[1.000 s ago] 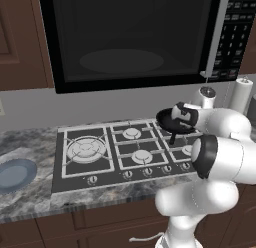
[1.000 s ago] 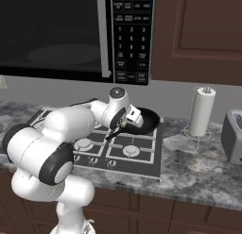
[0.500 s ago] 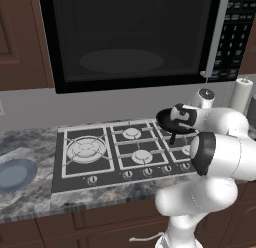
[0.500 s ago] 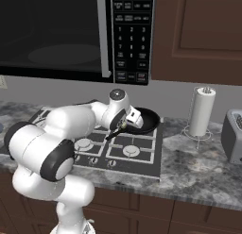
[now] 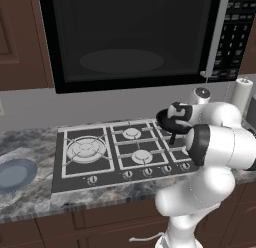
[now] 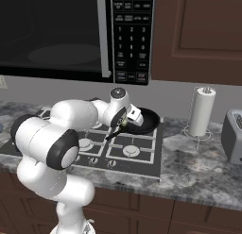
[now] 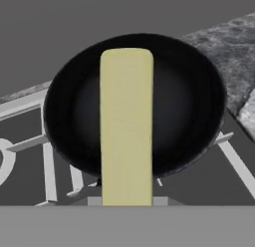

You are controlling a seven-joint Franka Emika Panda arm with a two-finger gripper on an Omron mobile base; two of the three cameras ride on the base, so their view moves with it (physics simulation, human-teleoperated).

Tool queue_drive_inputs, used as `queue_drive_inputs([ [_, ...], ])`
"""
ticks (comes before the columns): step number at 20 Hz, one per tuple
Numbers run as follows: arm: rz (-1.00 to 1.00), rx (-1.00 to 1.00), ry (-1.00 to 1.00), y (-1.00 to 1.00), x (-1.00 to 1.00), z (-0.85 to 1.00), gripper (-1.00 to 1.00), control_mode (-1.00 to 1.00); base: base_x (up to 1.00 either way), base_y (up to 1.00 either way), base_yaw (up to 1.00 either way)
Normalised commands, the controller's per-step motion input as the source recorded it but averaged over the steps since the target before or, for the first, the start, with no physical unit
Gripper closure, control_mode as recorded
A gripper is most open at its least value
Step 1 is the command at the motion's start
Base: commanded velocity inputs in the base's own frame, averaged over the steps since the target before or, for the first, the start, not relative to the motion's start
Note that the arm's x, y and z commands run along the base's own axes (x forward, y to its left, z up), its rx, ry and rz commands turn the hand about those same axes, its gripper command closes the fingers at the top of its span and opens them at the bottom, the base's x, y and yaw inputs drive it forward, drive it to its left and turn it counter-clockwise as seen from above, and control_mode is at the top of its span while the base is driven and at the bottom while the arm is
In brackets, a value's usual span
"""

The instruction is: Pick up the butter stick and place it in the pan. Then turn on the burner for the pan.

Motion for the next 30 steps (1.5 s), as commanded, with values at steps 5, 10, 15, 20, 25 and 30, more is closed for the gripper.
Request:
queue_drive_inputs([
  [5,0.00,0.00,0.00,0.00,0.12,-0.08,1.00,-1.00,0.00,0.00,0.00],
  [10,0.00,0.00,0.00,0.00,0.12,-0.16,1.00,-1.00,0.00,0.00,0.00],
  [15,0.00,0.00,0.00,0.00,0.09,-0.19,1.00,-1.00,0.00,0.00,0.00],
  [20,0.00,0.00,0.00,0.00,0.04,-0.09,-1.00,-1.00,0.00,0.00,0.00],
  [25,0.00,0.00,0.00,0.00,0.00,0.00,-1.00,-1.00,0.00,0.00,0.00],
  [30,0.00,0.00,-0.01,0.00,0.00,0.00,-1.00,-1.00,0.00,0.00,0.00],
])
